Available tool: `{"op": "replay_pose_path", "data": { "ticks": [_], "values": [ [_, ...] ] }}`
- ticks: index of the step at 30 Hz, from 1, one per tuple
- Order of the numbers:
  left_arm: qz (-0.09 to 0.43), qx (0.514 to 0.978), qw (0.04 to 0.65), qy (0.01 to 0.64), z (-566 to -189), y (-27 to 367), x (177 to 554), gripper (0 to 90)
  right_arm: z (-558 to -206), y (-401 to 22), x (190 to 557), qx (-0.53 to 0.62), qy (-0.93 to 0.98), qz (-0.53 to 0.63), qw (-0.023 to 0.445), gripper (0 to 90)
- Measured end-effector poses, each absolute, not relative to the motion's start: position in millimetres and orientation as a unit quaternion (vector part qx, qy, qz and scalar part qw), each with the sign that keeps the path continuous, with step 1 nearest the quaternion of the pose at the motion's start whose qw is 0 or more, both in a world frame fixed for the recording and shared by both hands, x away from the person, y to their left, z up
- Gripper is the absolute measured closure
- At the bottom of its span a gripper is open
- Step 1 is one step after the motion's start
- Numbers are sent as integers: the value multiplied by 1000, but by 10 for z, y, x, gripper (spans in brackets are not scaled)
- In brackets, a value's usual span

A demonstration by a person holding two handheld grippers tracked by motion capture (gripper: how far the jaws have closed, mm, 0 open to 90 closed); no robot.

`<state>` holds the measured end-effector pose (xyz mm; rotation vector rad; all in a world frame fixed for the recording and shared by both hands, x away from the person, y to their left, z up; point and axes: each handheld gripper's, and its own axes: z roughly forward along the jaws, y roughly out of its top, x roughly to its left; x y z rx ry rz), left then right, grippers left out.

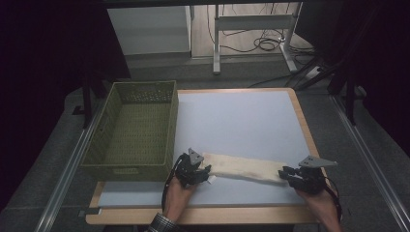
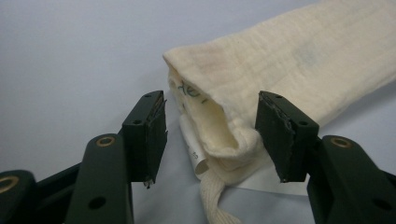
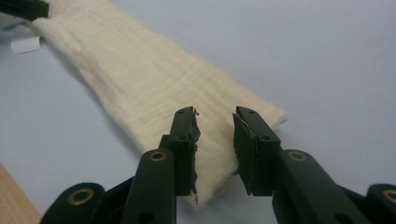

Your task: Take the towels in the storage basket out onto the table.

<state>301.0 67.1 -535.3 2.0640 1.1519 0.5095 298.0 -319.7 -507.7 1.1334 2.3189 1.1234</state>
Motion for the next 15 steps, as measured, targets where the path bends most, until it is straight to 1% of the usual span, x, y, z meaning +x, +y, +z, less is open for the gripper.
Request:
{"op": "replay_pose_path", "data": {
  "ticks": [3, 8, 15],
  "values": [
    [198, 794, 354, 452, -5356, 692, 3011, 442, -4992, -3236, 3013, 399, 809, 394, 174, 665],
    [184, 788, 359, 465, -5396, 718, 3032, 441, -4915, -3283, 3103, 405, 803, 393, 191, 633],
    [186, 781, 367, 470, -5432, 731, 3020, 413, -4957, -3309, 3273, 412, 805, 385, 187, 575]
  ]
}}
